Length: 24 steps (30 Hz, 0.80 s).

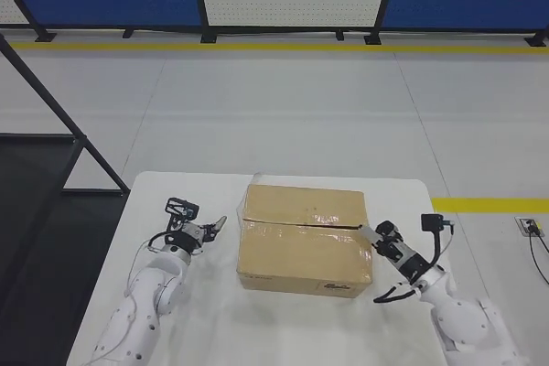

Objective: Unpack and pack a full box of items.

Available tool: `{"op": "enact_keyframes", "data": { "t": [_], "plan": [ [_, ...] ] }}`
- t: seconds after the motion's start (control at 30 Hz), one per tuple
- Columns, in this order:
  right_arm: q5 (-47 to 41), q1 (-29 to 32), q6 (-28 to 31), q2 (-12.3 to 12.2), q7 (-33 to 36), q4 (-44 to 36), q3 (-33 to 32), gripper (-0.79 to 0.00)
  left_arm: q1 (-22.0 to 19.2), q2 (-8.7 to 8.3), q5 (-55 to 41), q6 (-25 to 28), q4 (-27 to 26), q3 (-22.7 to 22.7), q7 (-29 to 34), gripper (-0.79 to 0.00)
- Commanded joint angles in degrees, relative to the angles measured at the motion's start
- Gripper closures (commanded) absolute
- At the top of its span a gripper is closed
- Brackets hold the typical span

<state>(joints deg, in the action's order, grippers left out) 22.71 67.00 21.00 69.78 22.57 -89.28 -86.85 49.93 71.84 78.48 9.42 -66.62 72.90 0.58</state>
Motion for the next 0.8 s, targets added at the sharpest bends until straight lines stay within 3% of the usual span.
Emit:
{"op": "enact_keyframes", "data": {
  "t": [0.0, 0.2, 0.5, 0.77],
  "plan": [
    [-0.2, 1.7, 0.4, -0.2, -0.9, -1.3, -1.4, -0.785, -2.2, 0.24, 1.8, 0.3, 2.0, -1.3, -0.6, -0.785],
    [-0.6, 7.3, 1.0, -0.7, -3.3, -5.3, -5.2, -0.785, -7.9, 1.45, 6.8, 0.3, 8.6, -6.4, -2.9, -0.785],
    [-1.0, 13.5, 0.1, -1.0, -6.5, -9.3, -8.2, -0.785, -15.4, 4.29, 10.5, -4.4, 19.3, -13.2, -9.4, -0.785],
    [-1.1, 15.8, -0.4, -1.1, -7.6, -11.1, -9.1, -0.785, -18.2, 6.24, 8.3, -9.4, 25.7, -14.5, -16.6, -0.785]
  ]
}}
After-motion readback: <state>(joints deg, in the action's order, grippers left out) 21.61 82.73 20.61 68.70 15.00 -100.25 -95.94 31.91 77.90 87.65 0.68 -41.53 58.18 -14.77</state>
